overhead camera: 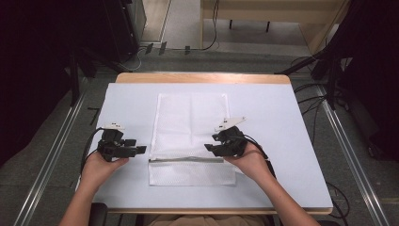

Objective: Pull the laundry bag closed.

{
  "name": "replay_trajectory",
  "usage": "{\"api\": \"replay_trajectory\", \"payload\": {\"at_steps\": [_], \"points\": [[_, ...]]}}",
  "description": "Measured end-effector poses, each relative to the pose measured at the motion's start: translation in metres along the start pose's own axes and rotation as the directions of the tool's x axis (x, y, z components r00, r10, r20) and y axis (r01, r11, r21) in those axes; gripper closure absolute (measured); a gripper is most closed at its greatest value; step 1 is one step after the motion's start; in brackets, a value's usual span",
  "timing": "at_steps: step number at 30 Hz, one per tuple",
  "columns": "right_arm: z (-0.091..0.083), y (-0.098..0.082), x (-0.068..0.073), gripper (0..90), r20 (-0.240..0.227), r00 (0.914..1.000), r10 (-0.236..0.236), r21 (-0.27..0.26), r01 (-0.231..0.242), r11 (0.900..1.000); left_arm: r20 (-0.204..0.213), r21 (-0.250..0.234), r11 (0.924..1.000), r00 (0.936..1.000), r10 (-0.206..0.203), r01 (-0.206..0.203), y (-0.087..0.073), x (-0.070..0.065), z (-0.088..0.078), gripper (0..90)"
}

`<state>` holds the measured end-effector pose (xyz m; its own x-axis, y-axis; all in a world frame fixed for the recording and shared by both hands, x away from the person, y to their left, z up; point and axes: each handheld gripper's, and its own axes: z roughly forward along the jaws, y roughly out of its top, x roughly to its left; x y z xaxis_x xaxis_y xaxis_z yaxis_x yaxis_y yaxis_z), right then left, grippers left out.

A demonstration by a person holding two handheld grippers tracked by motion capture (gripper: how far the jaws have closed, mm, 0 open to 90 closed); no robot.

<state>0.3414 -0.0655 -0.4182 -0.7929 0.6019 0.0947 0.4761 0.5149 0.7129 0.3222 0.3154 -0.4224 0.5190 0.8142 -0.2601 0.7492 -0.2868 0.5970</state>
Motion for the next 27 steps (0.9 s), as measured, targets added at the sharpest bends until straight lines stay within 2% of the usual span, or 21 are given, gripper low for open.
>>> {"api": "replay_trajectory", "payload": {"at_steps": [8, 15, 16, 21, 22, 27], "points": [[0.013, 0.012, 0.016, 56.0, -0.040, 0.9990, -0.020, 0.005, 0.020, 1.000, 0.005, -0.001, 1.0000, 1.0000, 0.005, -0.005, -0.002, 0.000, -0.001, 38.5], [0.024, 0.021, 0.026, 57.0, -0.069, 0.9973, -0.027, 0.013, 0.028, 1.000, 0.012, 0.002, 0.9999, 0.9999, -0.011, 0.011, -0.002, 0.003, 0.002, 39.0], [0.028, 0.024, 0.030, 57.3, -0.079, 0.9964, -0.031, 0.016, 0.033, 0.999, 0.008, 0.013, 0.9999, 1.0000, -0.001, 0.001, -0.003, 0.003, 0.002, 39.1], [0.036, 0.030, 0.040, 58.0, -0.101, 0.9940, -0.042, 0.015, 0.044, 0.999, 0.011, 0.008, 1.0000, 0.9999, 0.001, -0.002, -0.003, 0.004, 0.002, 39.2], [0.040, 0.033, 0.045, 58.9, -0.115, 0.9921, -0.050, 0.017, 0.053, 0.998, 0.012, 0.008, 1.0000, 0.9999, -0.001, 0.001, -0.003, 0.004, 0.002, 39.3], [0.047, 0.037, 0.052, 61.1, -0.136, 0.9893, -0.054, 0.015, 0.057, 0.998, 0.014, 0.004, 1.0000, 0.9999, -0.003, 0.003, -0.003, 0.004, 0.002, 39.4]]}}
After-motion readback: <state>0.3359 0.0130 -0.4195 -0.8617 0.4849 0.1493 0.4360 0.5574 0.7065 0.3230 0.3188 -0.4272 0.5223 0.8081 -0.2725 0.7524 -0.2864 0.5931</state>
